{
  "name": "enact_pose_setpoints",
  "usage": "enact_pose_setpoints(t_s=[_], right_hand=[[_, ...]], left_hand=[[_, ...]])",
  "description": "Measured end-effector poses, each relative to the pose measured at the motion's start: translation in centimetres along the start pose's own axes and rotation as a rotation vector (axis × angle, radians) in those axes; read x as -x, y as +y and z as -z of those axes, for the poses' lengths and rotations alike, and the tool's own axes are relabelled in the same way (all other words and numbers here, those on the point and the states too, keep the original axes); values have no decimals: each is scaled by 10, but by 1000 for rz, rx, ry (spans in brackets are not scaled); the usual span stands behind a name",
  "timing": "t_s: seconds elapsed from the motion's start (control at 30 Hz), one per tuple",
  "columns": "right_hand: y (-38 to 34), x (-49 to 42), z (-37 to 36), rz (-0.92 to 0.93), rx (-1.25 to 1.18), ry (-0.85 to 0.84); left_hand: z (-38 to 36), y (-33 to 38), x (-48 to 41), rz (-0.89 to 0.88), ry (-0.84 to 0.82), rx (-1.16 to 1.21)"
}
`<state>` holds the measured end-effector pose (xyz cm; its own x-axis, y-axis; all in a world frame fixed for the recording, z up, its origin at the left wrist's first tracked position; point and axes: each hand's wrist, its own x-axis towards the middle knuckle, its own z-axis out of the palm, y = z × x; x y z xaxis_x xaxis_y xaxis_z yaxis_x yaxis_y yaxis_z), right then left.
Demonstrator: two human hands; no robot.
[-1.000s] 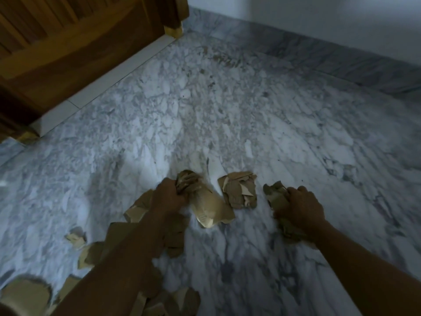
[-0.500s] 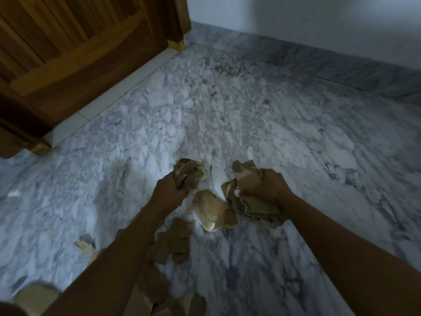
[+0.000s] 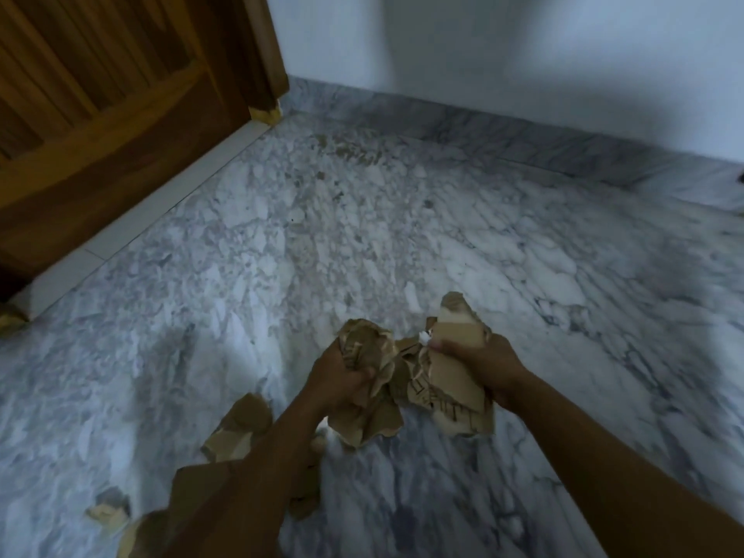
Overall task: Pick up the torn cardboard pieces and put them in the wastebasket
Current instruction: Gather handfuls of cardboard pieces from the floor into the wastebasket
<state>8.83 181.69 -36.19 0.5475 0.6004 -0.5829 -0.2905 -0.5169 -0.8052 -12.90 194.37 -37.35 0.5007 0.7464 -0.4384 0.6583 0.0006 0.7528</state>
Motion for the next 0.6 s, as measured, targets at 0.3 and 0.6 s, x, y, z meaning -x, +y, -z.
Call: enact_pose_setpoints(t_s=[0.3, 0.6], right_hand=[[-29, 37, 16, 42, -279, 39], [-60, 115, 127, 123, -545, 202]], left_hand=[[-26, 94, -6, -56, -233, 377], [-85, 222, 50, -359, -277, 225]])
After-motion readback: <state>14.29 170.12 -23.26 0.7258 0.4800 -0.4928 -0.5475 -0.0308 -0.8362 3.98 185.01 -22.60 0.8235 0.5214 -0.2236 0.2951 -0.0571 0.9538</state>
